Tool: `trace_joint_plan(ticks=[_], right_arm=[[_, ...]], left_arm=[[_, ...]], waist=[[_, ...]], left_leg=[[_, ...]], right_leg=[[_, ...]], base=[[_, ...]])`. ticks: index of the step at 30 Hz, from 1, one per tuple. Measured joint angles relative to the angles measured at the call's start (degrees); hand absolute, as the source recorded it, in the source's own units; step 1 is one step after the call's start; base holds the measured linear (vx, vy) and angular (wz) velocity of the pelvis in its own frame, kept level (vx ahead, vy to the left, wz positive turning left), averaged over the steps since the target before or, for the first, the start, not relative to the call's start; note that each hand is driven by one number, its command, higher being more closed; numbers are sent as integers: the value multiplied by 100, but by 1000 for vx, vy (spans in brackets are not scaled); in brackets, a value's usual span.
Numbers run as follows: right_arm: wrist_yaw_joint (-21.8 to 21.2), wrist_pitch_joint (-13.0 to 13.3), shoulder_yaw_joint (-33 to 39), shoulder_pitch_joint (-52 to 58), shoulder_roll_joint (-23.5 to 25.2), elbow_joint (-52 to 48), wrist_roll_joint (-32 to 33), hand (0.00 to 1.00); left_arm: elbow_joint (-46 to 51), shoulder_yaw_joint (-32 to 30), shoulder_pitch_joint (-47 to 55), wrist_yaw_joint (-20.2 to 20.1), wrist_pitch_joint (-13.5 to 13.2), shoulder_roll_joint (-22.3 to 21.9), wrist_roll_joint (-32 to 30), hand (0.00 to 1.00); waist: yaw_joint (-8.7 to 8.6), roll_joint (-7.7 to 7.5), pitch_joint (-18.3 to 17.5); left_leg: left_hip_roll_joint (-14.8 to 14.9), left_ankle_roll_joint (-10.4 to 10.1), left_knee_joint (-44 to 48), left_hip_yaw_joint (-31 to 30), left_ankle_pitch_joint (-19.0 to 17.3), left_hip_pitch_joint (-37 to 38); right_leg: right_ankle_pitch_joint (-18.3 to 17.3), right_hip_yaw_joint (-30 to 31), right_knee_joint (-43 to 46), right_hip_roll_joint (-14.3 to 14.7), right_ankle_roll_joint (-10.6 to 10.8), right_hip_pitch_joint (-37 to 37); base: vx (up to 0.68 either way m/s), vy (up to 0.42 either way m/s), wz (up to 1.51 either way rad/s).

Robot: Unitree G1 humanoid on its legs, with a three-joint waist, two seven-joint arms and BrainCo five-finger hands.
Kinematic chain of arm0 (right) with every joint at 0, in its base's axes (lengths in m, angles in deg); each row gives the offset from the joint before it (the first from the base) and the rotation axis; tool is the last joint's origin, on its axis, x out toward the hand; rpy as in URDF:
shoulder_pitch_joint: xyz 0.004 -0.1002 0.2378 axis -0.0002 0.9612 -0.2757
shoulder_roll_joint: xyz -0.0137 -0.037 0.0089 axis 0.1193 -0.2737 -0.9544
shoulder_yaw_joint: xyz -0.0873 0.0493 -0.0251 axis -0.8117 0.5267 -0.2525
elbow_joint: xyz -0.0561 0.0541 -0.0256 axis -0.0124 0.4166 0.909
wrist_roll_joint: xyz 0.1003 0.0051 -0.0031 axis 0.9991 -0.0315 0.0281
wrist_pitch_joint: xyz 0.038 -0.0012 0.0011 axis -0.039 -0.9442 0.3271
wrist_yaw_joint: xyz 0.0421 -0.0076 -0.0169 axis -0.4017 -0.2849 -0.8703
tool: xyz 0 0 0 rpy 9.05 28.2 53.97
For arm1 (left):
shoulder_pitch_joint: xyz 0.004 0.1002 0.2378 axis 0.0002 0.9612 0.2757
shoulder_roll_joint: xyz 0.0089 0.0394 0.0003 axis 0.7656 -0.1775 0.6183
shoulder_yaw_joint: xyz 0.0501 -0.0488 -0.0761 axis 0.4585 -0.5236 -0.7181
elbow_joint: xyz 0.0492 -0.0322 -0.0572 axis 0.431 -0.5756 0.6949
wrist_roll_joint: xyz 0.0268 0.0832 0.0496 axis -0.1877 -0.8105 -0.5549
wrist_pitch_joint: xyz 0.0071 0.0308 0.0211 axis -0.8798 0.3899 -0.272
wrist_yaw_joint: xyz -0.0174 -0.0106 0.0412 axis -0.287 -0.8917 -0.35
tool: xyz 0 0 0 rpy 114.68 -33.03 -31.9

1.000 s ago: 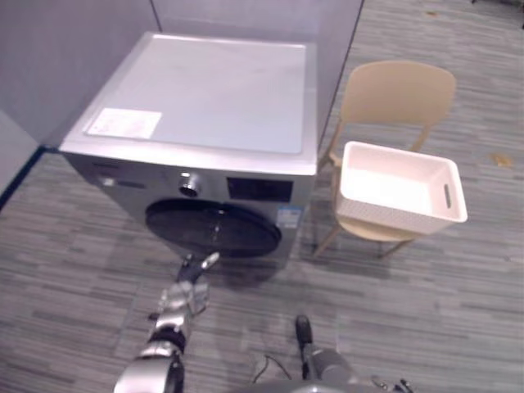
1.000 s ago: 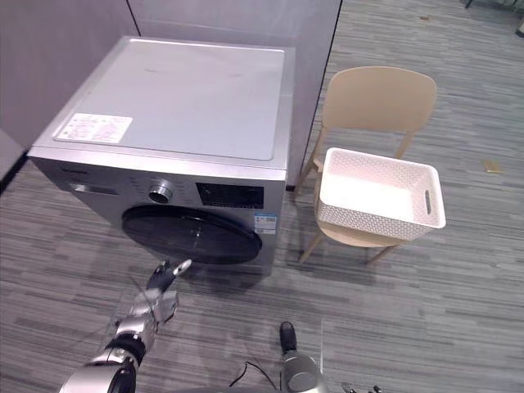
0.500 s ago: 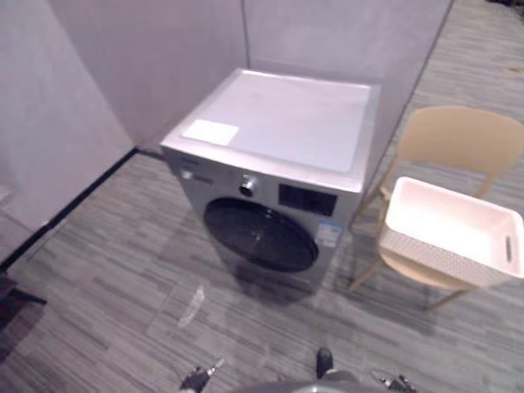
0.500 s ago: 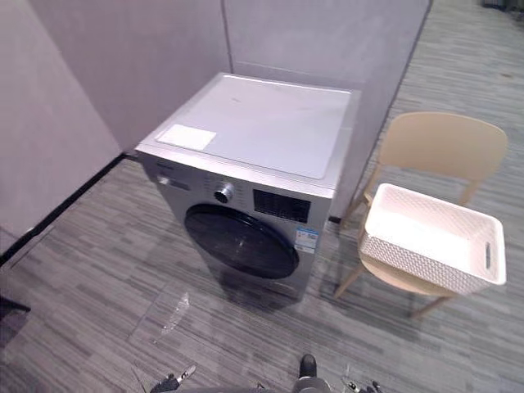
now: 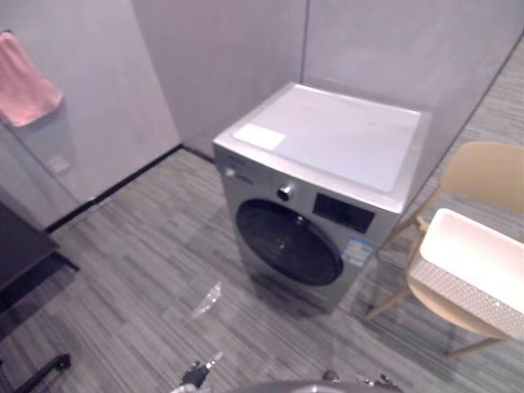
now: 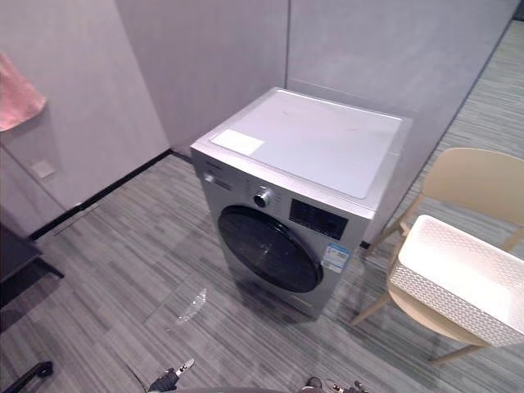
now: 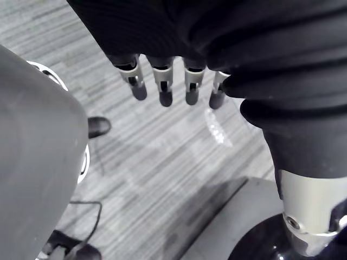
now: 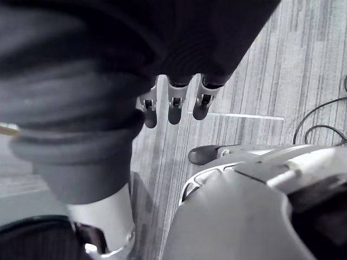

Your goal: Pick up the laundry basket with both hands and put the clothes into the washing machine.

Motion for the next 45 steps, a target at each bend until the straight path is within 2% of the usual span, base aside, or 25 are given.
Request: trace_joint_plan(ticks=[2,3,4,5,6,7,9,12,15,16,17,18,21,24,26,27,29,32,33,34,36,39,40,42,45], right_arm=[[26,-2,46,62,-46,0,52,0],[39,5,93,52,-61,-14,139,0],[36,22,280,65,22,-31,381,0],[30,23,325,61,128,-38,522,0],[28,24,332,55,180,-40,552,0],[21,23,413,27,327,-35,568,0],[-4,12,464,7,436,-32,569,0],[2,0,643,89,484,-31,689,0],[-8,-8,764,110,551,-35,688,0],[-14,-18,780,113,606,-33,687,0],[-20,-28,788,112,593,-27,683,0],[-23,-24,955,148,545,-29,678,0],[-27,-86,1095,-38,308,106,662,0],[-208,-329,849,-74,290,221,692,0],[-277,-456,704,-23,200,236,814,0],[-278,-489,705,-7,197,258,923,0],[-278,-638,708,64,184,461,1252,0],[-254,-672,716,188,206,457,1360,0],[-240,-626,638,187,215,418,1332,0],[-213,-561,601,193,218,416,1259,0],[-57,-253,485,196,267,367,1098,0],[18,45,313,133,187,-63,945,0],[27,96,20,85,193,-102,859,0],[6,143,-9,48,261,-134,711,0],[0,160,-131,-4,305,-90,544,0]], left_arm=[[36,296,4,2,-16,38,27,0],[35,415,25,4,-24,47,25,0],[26,601,53,-6,-33,140,11,0],[50,657,99,-11,-62,250,25,0],[58,688,96,-11,-69,302,11,0],[111,709,57,-16,-72,404,-8,0],[97,652,41,-19,-94,495,-46,0],[96,177,5,-29,-96,317,-49,0],[97,-135,11,-35,-99,229,-91,0],[104,-256,48,-40,-114,252,-152,0],[92,-333,61,-41,-106,230,-192,0],[99,-425,52,-45,-108,136,-255,0],[81,-521,44,-121,-111,-37,-285,0],[83,-494,44,-130,-111,-34,-278,0],[82,-312,-1,-115,-105,-21,-271,0],[86,-288,-13,-111,-106,-7,-272,0],[101,-220,-42,-90,-111,90,-257,0],[100,-169,-61,-10,-109,124,-213,0],[98,-137,-113,-10,-113,111,-215,0],[104,-149,-127,-7,-113,124,-209,0],[122,-170,-138,1,-133,213,-168,0],[90,-368,-63,-7,-124,57,-91,0],[103,-350,-51,30,-123,122,-110,0],[127,-425,-65,23,-133,204,-108,0],[111,-591,-15,42,-118,210,-114,0]], waist=[[3,-39,-9],[1,-29,-5],[0,-98,14],[6,-229,9],[8,-234,50],[20,-389,65],[11,-495,99],[7,-461,180],[13,-417,209],[15,-512,216],[-6,-499,223],[6,-412,223],[36,-117,247],[14,-100,204],[-29,25,157],[-25,27,166],[-12,-54,291],[0,-138,344],[-8,-80,384],[-5,-92,392],[9,-141,439],[17,235,525],[11,65,483],[21,-193,500],[57,-197,481]], left_leg=[[-253,111,-142,-453,-76,72],[-347,146,-173,-663,-89,92],[-432,210,-110,-949,-81,81],[-505,274,-94,-1242,-69,80],[-534,313,-95,-1399,-68,72],[-563,466,-46,-1740,-59,52],[-517,500,57,-2085,-83,-41],[-371,449,74,-2780,-115,-98],[-199,207,135,-3157,-334,-112],[-150,62,127,-3401,-471,-69],[-90,18,80,-3526,-511,-15],[112,-14,88,-3595,-520,121],[249,-37,501,-3289,-466,176],[429,-199,721,-3192,-145,41],[417,-238,1433,-3176,-66,-399],[416,-298,1734,-3141,-32,-520],[558,-809,3018,-2526,354,-812],[704,-929,4346,-2023,968,-1226],[714,-889,4957,-1851,230,-1572],[726,-826,5066,-1650,-52,-1713],[920,-174,4575,-526,-419,-1903],[865,151,2304,-388,-189,-1670],[643,11,1869,-182,-172,-1513],[260,17,1479,-58,-171,-1304],[41,19,1335,36,-172,-1104]], right_leg=[[-352,-53,1209,-566,93,-228],[-317,170,1981,-818,18,-496],[-128,690,2847,-1000,-260,-831],[189,1365,3502,-1006,-583,-1131],[395,1675,3804,-981,-629,-1263],[359,2255,4415,-803,-538,-1558],[-351,2631,4701,-387,-462,-1731],[-957,3013,3751,277,-219,-1895],[-887,3213,1998,383,-132,-1745],[-787,3282,1274,303,60,-1588],[-563,3208,1434,308,339,-1573],[-820,2910,1805,461,229,-1630],[-1161,2585,2019,706,-80,-1368],[-1289,2373,1868,920,-286,-1179],[-1188,2289,1440,945,-339,-957],[-1136,2263,1326,949,-357,-820],[-1043,2176,841,937,-417,-74],[-1011,2245,458,861,-468,464],[-1006,2297,397,794,-473,570],[-1005,2303,388,760,-471,605],[-1016,2328,303,676,-454,793],[-1339,2706,454,856,-21,775],[-1358,2787,581,775,-28,705],[-1399,2820,579,612,-83,656],[-1373,2942,379,454,-53,814]], base=[[11,144,95],[26,134,107],[35,144,138],[77,135,136],[104,45,141],[121,1,110],[160,-83,110],[232,-176,110],[277,-348,88],[274,-499,86],[283,-514,103],[420,-551,72],[348,-321,39],[308,-273,10],[247,-140,13],[279,-106,18],[217,-79,11],[132,-11,-13],[124,44,-18],[102,128,-9],[102,145,-12],[77,241,-32],[103,251,-18],[105,117,8],[102,77,-7]])
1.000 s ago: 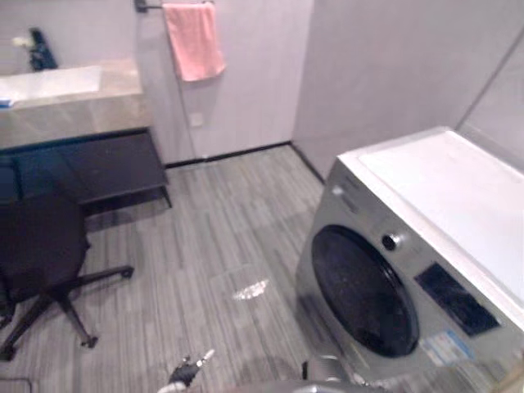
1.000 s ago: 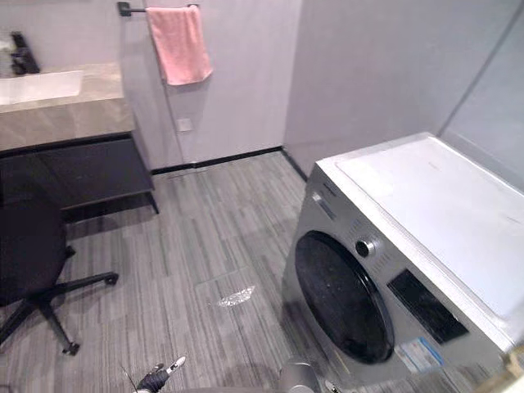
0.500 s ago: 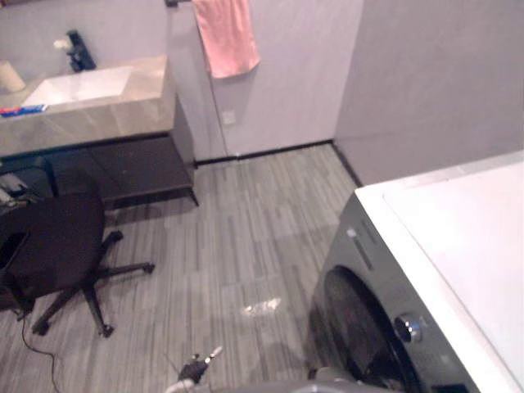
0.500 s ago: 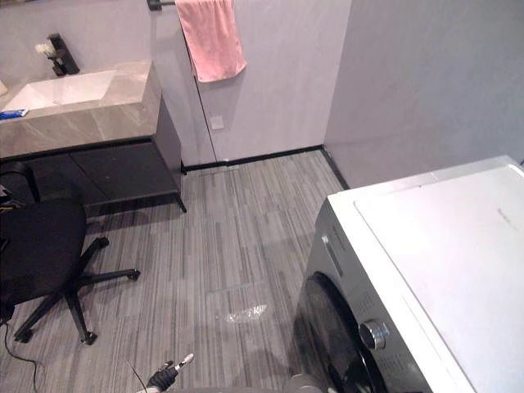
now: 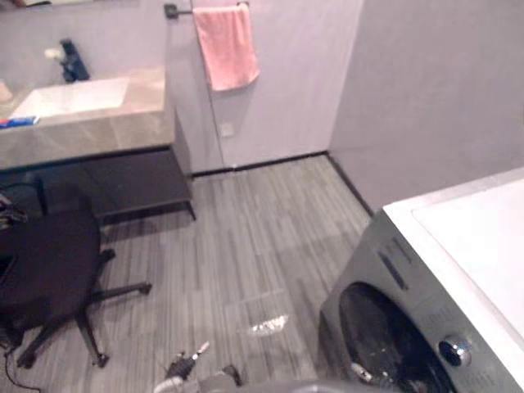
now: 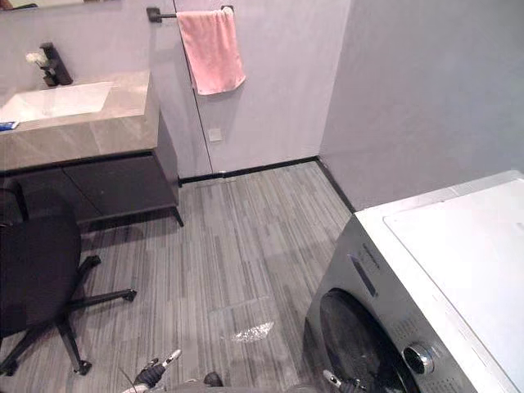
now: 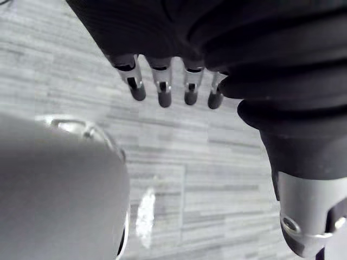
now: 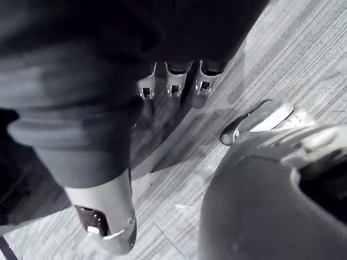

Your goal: Pick up the laundry basket with both hands and put the clothes into the washing machine.

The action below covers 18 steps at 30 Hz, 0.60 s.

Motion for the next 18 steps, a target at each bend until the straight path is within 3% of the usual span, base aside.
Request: trace_joint_plan(ticks=[3,7,10,11,12,13,16,17,18], right_arm=[[-13,34,-90,-16,-15,32,-84,0],[-6,13,27,67,-75,89,-119,0],[-8,27,62,102,-29,76,-110,0],[-14,30,69,112,63,69,-91,0],[-16,34,77,129,96,68,-85,0],[-18,45,144,175,143,65,-82,0],[-20,66,113,121,130,8,-80,0],[-19,66,110,119,125,8,-80,0],[-19,66,108,125,117,9,-82,0]], left_arm=[[-14,30,23,7,25,72,-56,0],[-15,163,12,-15,60,91,-55,0],[-99,447,-36,-11,60,166,-51,0],[-146,539,-61,-15,57,254,-49,0],[-152,546,-65,-14,57,278,-49,0],[-193,557,-79,-9,58,281,-51,0],[-265,749,-143,1,72,326,-56,0],[-270,747,-146,1,72,317,-54,0],[-274,741,-137,-9,70,310,-55,0]], waist=[[-4,-68,-86],[-6,-98,-149],[74,-112,-174],[69,-271,-180],[66,-342,-171],[52,-259,-157],[45,-276,-166],[34,-262,-168],[-20,-243,-171]], left_leg=[[-105,15,-65,9,-4,96],[-149,468,500,-114,-319,-76],[-241,446,331,-112,-324,208],[-290,465,280,-131,-340,353],[-324,469,241,-189,-343,428],[-323,464,60,-288,-339,598],[-286,394,-409,-429,-281,851],[-266,351,-506,-436,-254,900],[-237,277,-642,-456,-215,943]], right_leg=[[-86,0,-90,-89,-62,82],[-402,-129,250,-182,-114,98],[-373,-113,2429,-197,-18,-791],[-164,-33,3279,-268,199,-1153],[-9,-1,3577,-273,205,-1244],[212,-66,4122,-258,27,-1450],[-520,-470,3881,-285,-206,-1995],[-547,-527,3572,-263,-213,-2073],[-490,-525,2717,-200,-178,-2112]], base=[[94,20,-10],[140,10,7],[189,2,3],[199,9,24],[193,-37,41],[153,-28,33],[163,-63,20],[111,-119,16],[146,-166,29]])
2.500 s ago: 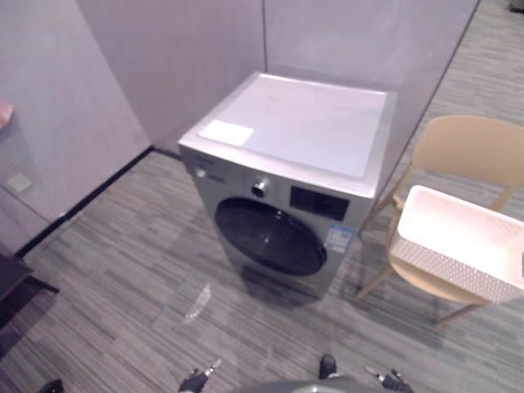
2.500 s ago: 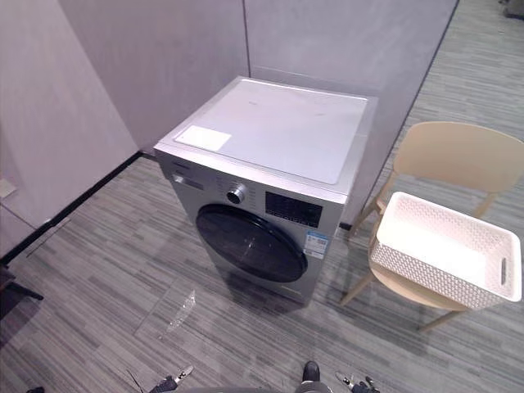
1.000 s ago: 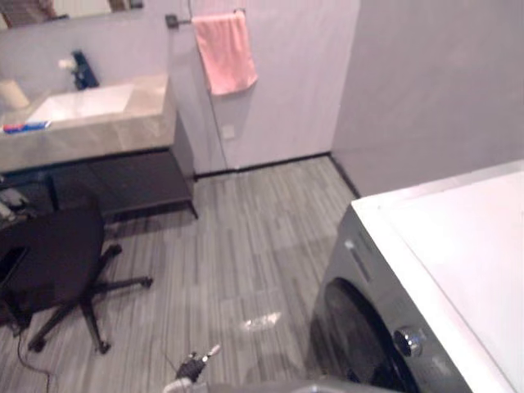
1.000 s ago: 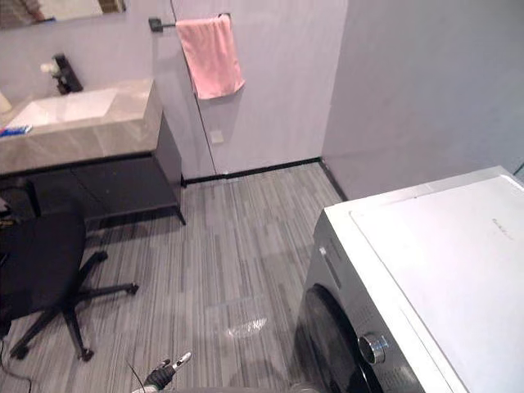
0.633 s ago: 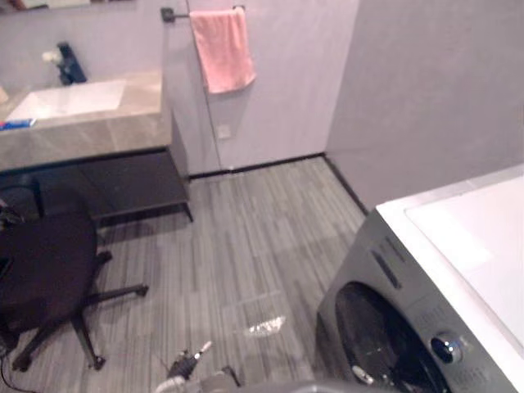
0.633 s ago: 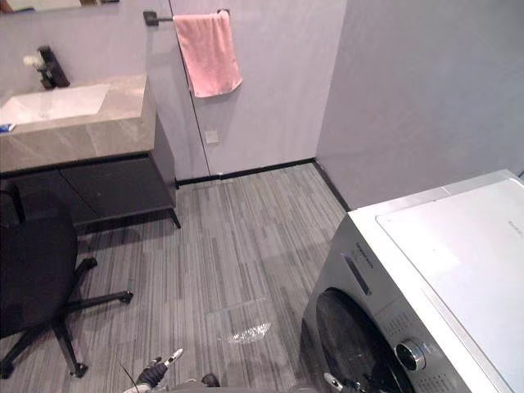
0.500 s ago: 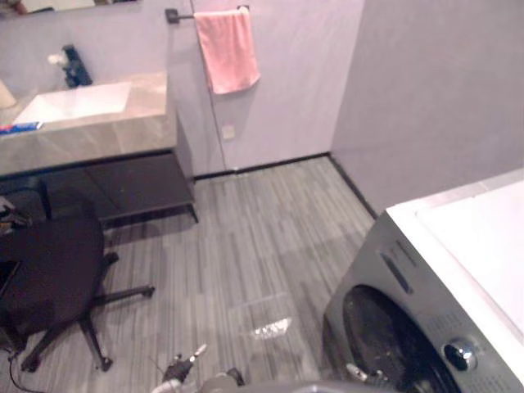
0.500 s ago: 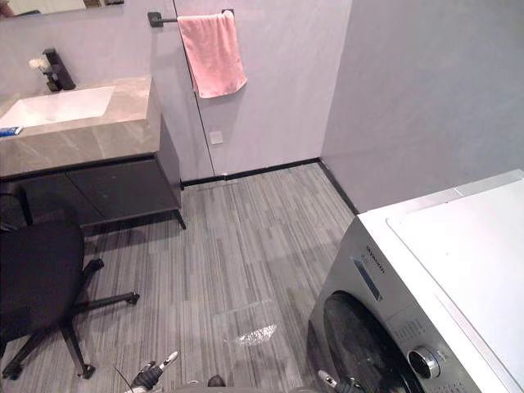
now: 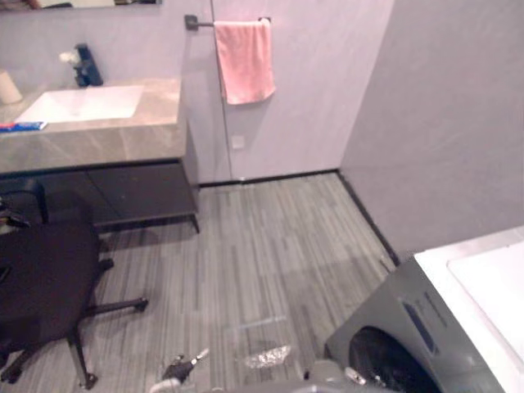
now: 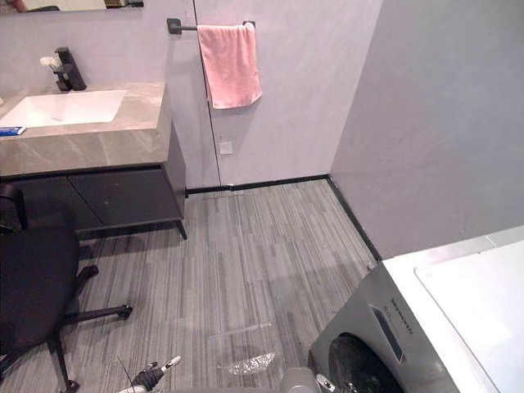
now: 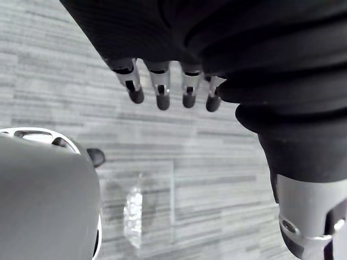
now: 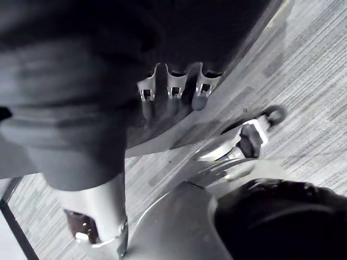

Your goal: Pick up the laundry basket with both hands and put the clothes into the washing machine.

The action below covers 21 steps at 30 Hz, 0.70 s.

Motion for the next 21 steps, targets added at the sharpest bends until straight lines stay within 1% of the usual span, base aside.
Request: trace_joint_plan(ticks=[1,2,3,4,5,6,7,8,9,10,11,12,13,14,15,16,17,19,21], right_arm=[[1,-2,2,19,-6,9,-5,0],[-2,-15,4,55,-33,34,-9,0],[-71,-86,26,171,-112,108,-3,0],[-304,-220,40,205,-262,122,34,0],[-411,-306,-2,182,-359,183,30,0],[-476,-366,3,163,-410,228,31,0],[-502,-453,13,161,-422,248,40,0],[-504,-538,31,159,-417,271,46,0],[-494,-539,30,155,-413,289,45,0],[-437,-513,10,153,-413,294,42,0],[-327,-403,-50,153,-406,292,25,0],[-304,-383,-88,153,-405,291,23,0],[-213,-303,-195,143,-398,289,-12,0],[-170,-224,-212,106,-363,274,-13,0],[-141,-210,-215,95,-343,268,-14,0],[-98,-197,-216,81,-299,252,-16,0],[-60,-173,-219,47,-259,251,-26,0],[6,-134,-220,40,-223,248,-33,0],[13,-105,-221,47,-211,248,-35,0]], left_arm=[[-18,-8,52,-11,0,7,-2,0],[-30,-10,53,-12,2,7,-8,0],[-70,-90,42,-17,-1,-138,-7,0],[-64,-123,43,-24,-6,-299,-8,0],[-80,-133,41,-31,2,-397,-14,0],[-79,-211,27,-36,-2,-478,-52,0],[-81,-261,13,-35,3,-516,-110,0],[-79,-293,7,-33,4,-511,-114,0],[-79,-309,5,-27,6,-504,-110,0],[-77,-318,6,-19,10,-495,-103,0],[-59,-317,19,-16,11,-455,-105,0],[-58,-317,22,-16,11,-442,-106,0],[-52,-315,49,-13,12,-387,-105,0],[-12,-313,63,-9,13,-337,-106,0],[16,-310,75,-5,13,-312,-104,0],[46,-290,87,-5,10,-270,-102,0],[71,-256,97,-4,5,-230,-96,0],[78,-243,101,1,2,-199,-89,0],[78,-212,124,50,-5,-190,-39,0]], waist=[[-32,-44,-15],[-84,-43,-9],[-69,143,-85],[-32,332,-94],[-47,388,-81],[-50,452,-81],[-54,473,-79],[-53,448,-66],[-51,434,-58],[-48,427,-59],[-38,397,-63],[-38,384,-62],[-41,354,-85],[-40,363,-91],[-41,333,-84],[-36,277,-97],[-34,258,-95],[-27,222,-107],[-33,229,-124]], left_leg=[[-48,-100,-111,-76,36,52],[-62,-168,-143,-153,44,78],[34,-356,-283,-249,162,148],[103,-420,-373,-274,203,184],[136,-479,-381,-295,248,181],[166,-479,-346,-312,297,181],[213,-486,-242,-343,302,169],[224,-486,-110,-418,301,158],[228,-487,-58,-456,300,152],[229,-487,-41,-474,300,154],[228,-487,-92,-470,300,136],[226,-487,-103,-469,300,127],[224,-485,-175,-469,301,74],[224,-483,-267,-464,302,43],[224,-482,-302,-464,302,19],[218,-448,-378,-456,324,-32],[201,-389,-459,-452,363,-77],[185,-350,-472,-443,392,-103],[172,-338,-474,-439,400,-95]], right_leg=[[311,114,-961,40,57,66],[770,164,-1076,41,161,109],[734,32,-1130,174,89,208],[673,-23,-1080,236,24,180],[661,-83,-1076,250,5,198],[662,-137,-1130,257,4,279],[662,-217,-1254,262,4,417],[669,-306,-1449,254,-5,630],[676,-350,-1538,243,-8,723],[746,-445,-1713,232,-6,877],[832,-512,-1938,245,35,980],[854,-525,-1977,252,44,993],[948,-559,-2120,288,66,991],[1038,-567,-2240,314,79,976],[1075,-572,-2297,324,100,969],[1165,-580,-2395,336,96,932],[1235,-578,-2470,340,115,880],[1345,-568,-2596,341,110,897],[1383,-564,-2641,338,120,912]], base=[[167,-184,43],[260,-189,48],[302,-170,31],[333,-178,18],[238,-136,8],[172,-115,19],[136,-85,30],[112,-68,33],[70,-25,42],[27,23,41],[14,30,34],[-20,35,22],[-39,23,11],[-55,36,10],[-74,47,6],[-115,54,3],[-115,47,2],[-96,30,-3],[-89,16,-6]])
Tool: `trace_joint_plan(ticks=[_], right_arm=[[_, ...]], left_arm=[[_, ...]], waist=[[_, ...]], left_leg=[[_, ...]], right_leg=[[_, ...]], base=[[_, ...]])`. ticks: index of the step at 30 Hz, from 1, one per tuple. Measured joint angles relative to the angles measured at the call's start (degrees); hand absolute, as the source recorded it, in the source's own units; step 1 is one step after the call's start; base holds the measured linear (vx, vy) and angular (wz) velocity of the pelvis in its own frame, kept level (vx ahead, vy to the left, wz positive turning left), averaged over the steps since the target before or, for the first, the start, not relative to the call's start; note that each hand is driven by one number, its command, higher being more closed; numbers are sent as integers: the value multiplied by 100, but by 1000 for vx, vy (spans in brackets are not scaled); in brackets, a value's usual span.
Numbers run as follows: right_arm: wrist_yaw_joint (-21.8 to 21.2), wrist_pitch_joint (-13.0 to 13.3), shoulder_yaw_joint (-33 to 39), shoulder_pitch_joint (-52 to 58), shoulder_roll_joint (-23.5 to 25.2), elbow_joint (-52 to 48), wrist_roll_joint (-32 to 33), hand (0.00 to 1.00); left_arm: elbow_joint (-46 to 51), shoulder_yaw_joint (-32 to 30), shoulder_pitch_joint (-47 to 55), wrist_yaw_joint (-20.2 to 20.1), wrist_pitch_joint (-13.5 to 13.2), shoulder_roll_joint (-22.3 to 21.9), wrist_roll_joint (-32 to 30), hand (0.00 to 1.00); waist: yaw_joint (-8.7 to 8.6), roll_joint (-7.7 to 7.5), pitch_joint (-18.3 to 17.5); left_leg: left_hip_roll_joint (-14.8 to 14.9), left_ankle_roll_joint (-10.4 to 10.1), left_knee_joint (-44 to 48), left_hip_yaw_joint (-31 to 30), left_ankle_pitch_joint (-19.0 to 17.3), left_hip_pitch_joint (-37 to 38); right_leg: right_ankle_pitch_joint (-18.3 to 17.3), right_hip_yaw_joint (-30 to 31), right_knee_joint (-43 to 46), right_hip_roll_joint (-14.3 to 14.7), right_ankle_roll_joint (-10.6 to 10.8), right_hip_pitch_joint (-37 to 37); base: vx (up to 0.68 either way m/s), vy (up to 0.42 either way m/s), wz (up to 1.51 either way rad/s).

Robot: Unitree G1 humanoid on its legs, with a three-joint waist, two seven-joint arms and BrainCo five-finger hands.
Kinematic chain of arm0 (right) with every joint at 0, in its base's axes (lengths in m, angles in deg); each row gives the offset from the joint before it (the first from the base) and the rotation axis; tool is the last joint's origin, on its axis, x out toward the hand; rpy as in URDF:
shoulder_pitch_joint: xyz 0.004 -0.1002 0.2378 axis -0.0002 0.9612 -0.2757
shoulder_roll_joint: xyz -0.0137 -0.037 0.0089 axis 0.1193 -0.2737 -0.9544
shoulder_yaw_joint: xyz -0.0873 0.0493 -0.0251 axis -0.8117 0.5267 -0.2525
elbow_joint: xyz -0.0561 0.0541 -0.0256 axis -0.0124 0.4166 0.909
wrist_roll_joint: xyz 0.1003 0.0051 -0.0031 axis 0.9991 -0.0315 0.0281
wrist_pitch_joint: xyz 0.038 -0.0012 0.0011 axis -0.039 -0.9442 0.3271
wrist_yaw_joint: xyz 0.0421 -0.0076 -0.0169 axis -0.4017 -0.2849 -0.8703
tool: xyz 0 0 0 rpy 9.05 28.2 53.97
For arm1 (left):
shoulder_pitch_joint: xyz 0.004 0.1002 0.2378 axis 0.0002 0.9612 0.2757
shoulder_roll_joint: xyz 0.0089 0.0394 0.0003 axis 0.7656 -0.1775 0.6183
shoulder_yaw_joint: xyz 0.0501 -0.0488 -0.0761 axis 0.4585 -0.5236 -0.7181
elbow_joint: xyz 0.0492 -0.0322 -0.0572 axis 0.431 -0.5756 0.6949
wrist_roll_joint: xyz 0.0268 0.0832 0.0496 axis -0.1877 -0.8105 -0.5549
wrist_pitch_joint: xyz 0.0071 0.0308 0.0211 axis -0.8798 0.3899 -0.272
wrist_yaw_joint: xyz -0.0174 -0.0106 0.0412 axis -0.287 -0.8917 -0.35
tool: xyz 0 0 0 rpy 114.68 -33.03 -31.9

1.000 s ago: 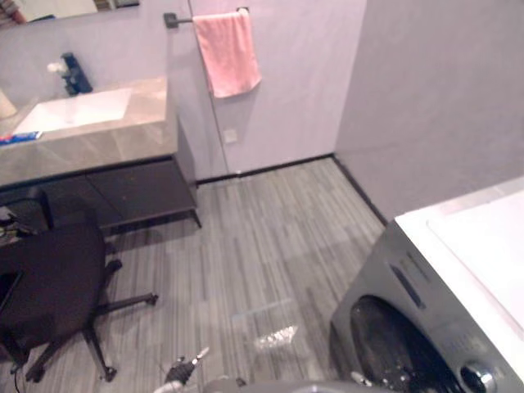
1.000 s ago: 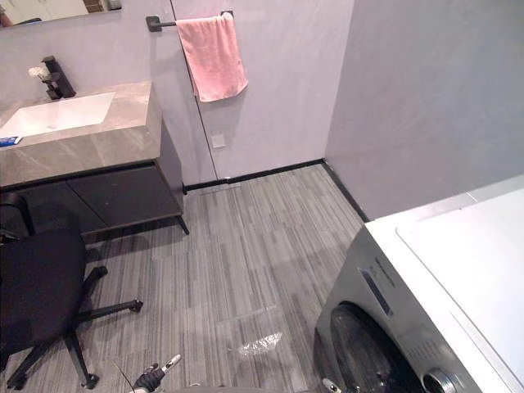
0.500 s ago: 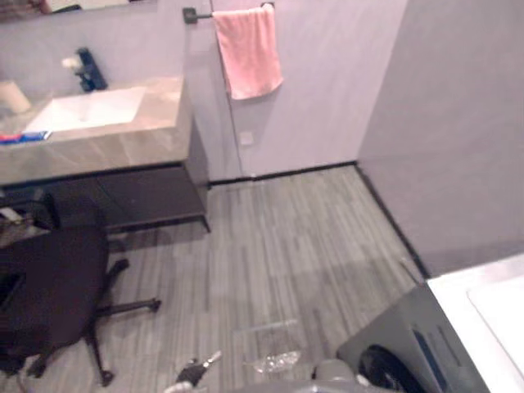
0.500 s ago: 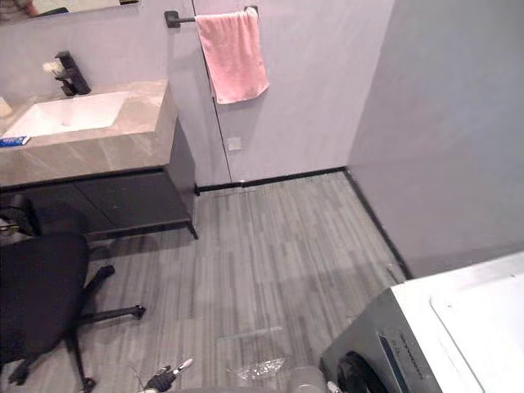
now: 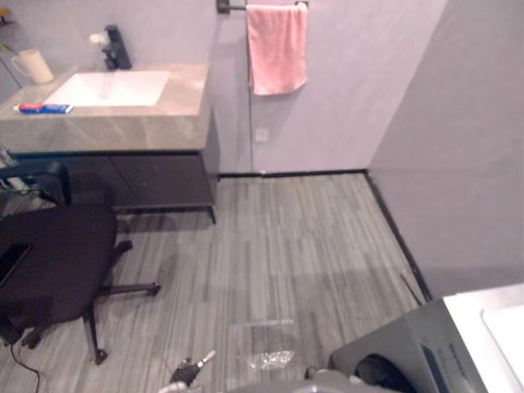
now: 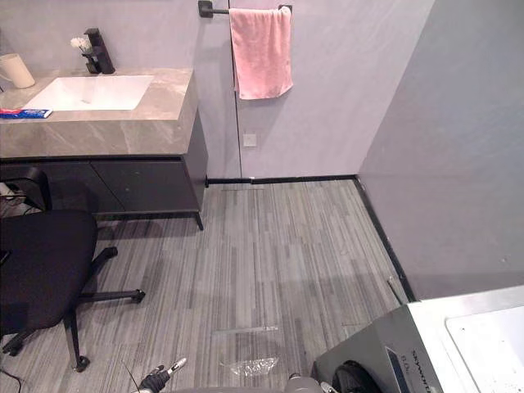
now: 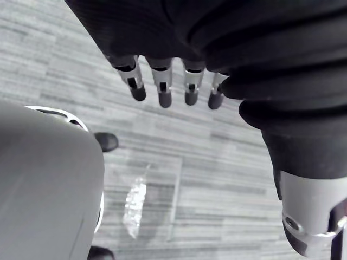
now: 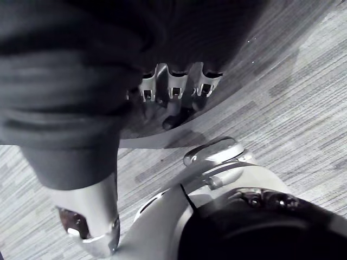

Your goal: Pick up the laundry basket with both hands and put the clothes into the washing machine.

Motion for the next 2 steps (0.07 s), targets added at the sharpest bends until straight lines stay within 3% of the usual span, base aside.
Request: trace_joint_plan(ticks=[2], right_arm=[[-5,5,4,2,-5,-3,-47,0]], left_arm=[[0,17,6,54,-1,-4,65,0]], waist=[[0,16,2]], left_leg=[[-9,12,-12,4,26,8]], right_leg=[[45,4,-50,1,-2,7]], base=[[-61,3,-5]])
